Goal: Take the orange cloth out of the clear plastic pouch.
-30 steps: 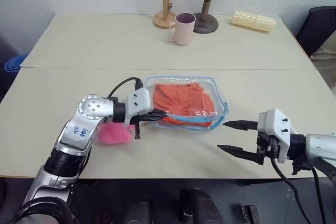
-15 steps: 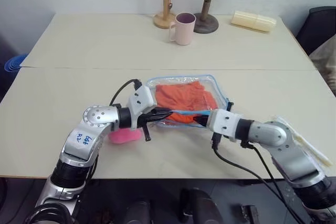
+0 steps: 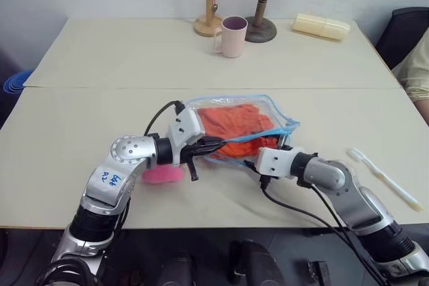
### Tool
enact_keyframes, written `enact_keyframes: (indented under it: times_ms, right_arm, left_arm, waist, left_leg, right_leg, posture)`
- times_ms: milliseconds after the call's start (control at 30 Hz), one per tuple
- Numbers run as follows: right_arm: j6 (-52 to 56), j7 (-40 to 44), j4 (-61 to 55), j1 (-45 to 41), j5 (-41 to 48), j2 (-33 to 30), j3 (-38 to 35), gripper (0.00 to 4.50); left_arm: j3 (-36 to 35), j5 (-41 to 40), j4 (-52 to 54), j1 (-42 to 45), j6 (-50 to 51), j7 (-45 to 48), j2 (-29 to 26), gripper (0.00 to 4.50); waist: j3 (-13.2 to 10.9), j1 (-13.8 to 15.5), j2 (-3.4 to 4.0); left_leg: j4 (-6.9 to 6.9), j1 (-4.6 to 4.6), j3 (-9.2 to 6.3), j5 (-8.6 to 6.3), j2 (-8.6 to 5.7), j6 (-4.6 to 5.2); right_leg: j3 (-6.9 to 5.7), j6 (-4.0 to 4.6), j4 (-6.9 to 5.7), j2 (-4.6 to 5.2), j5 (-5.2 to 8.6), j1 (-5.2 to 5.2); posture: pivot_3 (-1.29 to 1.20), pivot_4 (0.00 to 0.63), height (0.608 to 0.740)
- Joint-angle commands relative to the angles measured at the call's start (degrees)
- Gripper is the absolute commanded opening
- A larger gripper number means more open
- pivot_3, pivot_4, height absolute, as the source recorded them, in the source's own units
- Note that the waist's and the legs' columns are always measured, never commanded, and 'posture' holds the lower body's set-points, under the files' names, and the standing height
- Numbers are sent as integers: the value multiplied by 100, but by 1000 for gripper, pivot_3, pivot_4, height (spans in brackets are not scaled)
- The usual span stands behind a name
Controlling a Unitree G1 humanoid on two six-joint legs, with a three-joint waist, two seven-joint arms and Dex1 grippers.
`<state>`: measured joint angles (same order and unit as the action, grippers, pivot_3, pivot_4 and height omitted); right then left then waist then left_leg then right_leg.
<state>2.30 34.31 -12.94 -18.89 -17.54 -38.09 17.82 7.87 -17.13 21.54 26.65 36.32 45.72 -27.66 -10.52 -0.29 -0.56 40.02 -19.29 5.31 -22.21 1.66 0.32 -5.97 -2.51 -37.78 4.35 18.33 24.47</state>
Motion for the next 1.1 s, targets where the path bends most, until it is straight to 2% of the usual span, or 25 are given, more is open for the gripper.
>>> enact_keyframes:
  times_ms: [33,233,333,567,700,800,867,933,1033,1100]
  right_arm:
    - [-363,-159,219,-87,-504,26,187,4485]
    - [-704,-398,925,-500,-1053,406,478,4485]
    - [-835,-537,1439,-787,-1127,714,554,3888]
    - [-1087,-570,1931,-992,-1190,833,530,1447]
    - [-1247,-382,1718,-876,-1211,717,544,7]
    - [-1408,-279,1428,-808,-1375,528,573,7]
    - [-1524,-196,1103,-775,-1430,358,496,7]
    - [-1547,-88,803,-752,-1361,237,352,7]
    - [-1531,354,38,-658,-648,-105,-164,7]
    - [-1815,844,-438,-361,-72,-652,-447,7]
  left_arm:
    - [-2,-199,327,125,36,-63,66,0]
    - [13,-255,313,188,113,-142,152,0]
    - [22,-264,304,199,132,-166,188,0]
    - [-81,-364,267,179,222,-296,297,0]
    - [-374,-661,182,343,620,-760,726,0]
    - [-593,-755,-26,553,918,-1176,1023,0]
    - [-579,-658,-171,640,944,-1291,1024,0]
    - [-381,-414,-262,616,734,-1252,848,0]
    - [182,228,-390,363,-32,-984,331,0]
    - [330,475,-519,286,-307,-979,147,0]
  waist:
    - [0,6,0]
    - [2,-31,-3]
    - [3,-70,-4]
    - [3,-109,-4]
    - [3,-108,-4]
    - [3,-107,-4]
    - [3,-107,-4]
    - [3,-130,-4]
    - [3,-134,-4]
    - [3,-116,-4]
  left_leg:
    - [0,0,-2,0,0,0]
    - [1,4,0,1,1,-2]
    - [2,6,1,2,1,-3]
    - [2,3,-4,3,0,-2]
    - [2,1,-5,4,0,-2]
    - [2,0,-5,4,-1,-1]
    - [2,0,-5,4,-1,-1]
    - [-1,2,-5,4,0,-2]
    - [-3,4,-2,6,0,-5]
    - [-2,4,-2,6,0,-6]
  right_leg:
    - [0,0,0,0,0,0]
    - [1,0,-3,0,0,-1]
    - [1,0,-5,0,0,-2]
    - [0,0,-7,4,0,-2]
    - [0,0,-7,4,0,-2]
    - [-1,0,-6,5,0,-2]
    - [-1,0,-6,4,0,-2]
    - [-1,0,-5,3,0,-2]
    - [0,0,-6,2,0,1]
    - [0,0,-5,3,0,0]
  posture:
    - [0,150,740]
    - [0,150,740]
    - [0,150,740]
    - [0,150,740]
    - [0,150,740]
    - [0,150,740]
    - [0,150,740]
    - [0,150,740]
    - [0,150,740]
    - [0,150,740]
